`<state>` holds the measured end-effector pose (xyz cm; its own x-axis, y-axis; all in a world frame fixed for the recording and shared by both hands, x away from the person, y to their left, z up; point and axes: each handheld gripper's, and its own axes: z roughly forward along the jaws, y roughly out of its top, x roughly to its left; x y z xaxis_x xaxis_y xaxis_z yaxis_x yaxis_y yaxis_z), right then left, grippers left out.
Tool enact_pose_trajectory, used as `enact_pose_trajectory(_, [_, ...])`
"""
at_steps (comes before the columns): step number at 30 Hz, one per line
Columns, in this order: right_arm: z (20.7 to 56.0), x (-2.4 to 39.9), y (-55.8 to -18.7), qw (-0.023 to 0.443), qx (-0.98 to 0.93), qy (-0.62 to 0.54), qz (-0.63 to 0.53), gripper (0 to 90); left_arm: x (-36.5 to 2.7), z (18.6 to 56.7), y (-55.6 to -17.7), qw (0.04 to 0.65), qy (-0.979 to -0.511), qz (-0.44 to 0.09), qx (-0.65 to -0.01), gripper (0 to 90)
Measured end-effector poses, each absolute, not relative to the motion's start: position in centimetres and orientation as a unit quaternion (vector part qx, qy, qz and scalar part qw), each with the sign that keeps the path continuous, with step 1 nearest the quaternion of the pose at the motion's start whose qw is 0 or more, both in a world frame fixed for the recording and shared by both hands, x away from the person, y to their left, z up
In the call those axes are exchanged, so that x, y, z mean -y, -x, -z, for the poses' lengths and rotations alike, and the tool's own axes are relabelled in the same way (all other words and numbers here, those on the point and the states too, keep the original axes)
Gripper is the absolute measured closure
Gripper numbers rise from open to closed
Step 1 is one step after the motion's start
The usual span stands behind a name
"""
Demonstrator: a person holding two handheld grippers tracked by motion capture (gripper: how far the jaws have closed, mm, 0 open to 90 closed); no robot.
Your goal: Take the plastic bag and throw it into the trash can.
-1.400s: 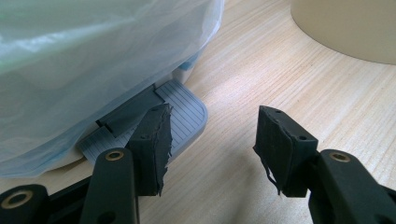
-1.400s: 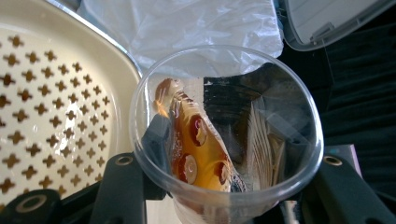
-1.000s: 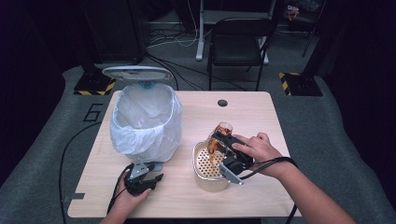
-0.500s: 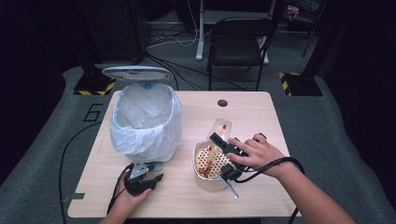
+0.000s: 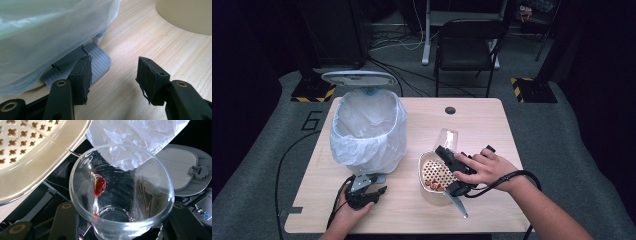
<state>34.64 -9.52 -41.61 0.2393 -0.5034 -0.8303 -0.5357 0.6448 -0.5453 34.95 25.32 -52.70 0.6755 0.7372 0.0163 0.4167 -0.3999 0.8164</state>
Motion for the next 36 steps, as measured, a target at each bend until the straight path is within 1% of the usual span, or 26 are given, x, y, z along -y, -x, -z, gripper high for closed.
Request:
enact_pose_trajectory(1, [41.6,9.5,-34.6,0.665,-0.614,0.424,-0.014,49.3,-25.3,52.7,-35.0,0.418,-0.814,-0.192,-0.354,45.8])
enact_pose_trajectory(2, [41.2,9.3,-34.7,0.658,-0.602,0.453,0.008,49.3,-25.3,52.7,-35.0,0.418,-0.814,-0.192,-0.354,45.8])
enact_pose_trajectory(12, [41.2,9.2,-34.6,0.657,-0.602,0.453,0.008,49.3,-25.3,52.7,-35.0,0.418,-0.814,-0.191,-0.354,45.8])
enact_pose_trajectory(14, [41.6,9.3,-34.5,0.666,-0.612,0.426,-0.015,49.3,-25.3,52.7,-35.0,0.418,-0.814,-0.191,-0.354,45.8])
enact_pose_trajectory(15, [41.1,9.2,-34.6,0.660,-0.598,0.456,0.009,49.3,-25.3,52.7,-35.0,0.418,-0.814,-0.191,-0.354,45.8])
enact_pose_trajectory(19, [41.0,9.2,-34.5,0.658,-0.598,0.458,0.009,49.2,-25.3,52.7,-35.0,0.418,-0.814,-0.191,-0.354,45.8])
enact_pose_trajectory(23, [41.0,9.2,-34.5,0.658,-0.600,0.456,0.011,49.2,-25.3,52.7,-35.0,0.418,-0.814,-0.191,-0.354,45.8])
enact_pose_trajectory(25, [41.5,9.4,-34.4,0.666,-0.616,0.421,-0.023,49.2,-25.3,52.7,-35.0,0.418,-0.814,-0.191,-0.354,45.8])
enact_pose_trajectory(26, [41.4,9.4,-34.4,0.666,-0.614,0.424,-0.022,49.2,-25.3,52.7,-35.0,0.418,-0.814,-0.191,-0.354,45.8])
enact_pose_trajectory(29, [40.7,9.3,-34.4,0.649,-0.614,0.450,0.001,49.0,-25.3,52.7,-35.0,0.418,-0.815,-0.191,-0.354,45.8])
enact_pose_trajectory(30, [41.1,9.6,-34.3,0.652,-0.644,0.399,-0.040,49.0,-25.3,52.7,-35.0,0.418,-0.814,-0.191,-0.354,45.8])
enact_pose_trajectory(32, [39.7,9.1,-34.3,0.625,-0.661,0.414,-0.040,48.8,-25.3,52.7,-35.0,0.418,-0.814,-0.192,-0.354,45.8])
enact_pose_trajectory(33, [39.1,9.0,-34.4,0.631,-0.663,0.399,-0.060,48.9,-25.4,52.7,-35.0,0.418,-0.814,-0.192,-0.354,45.8])
enact_pose_trajectory(36, [38.5,8.9,-34.5,0.621,-0.680,0.384,-0.073,48.8,-25.4,52.6,-35.1,0.415,-0.818,-0.196,-0.347,45.8])
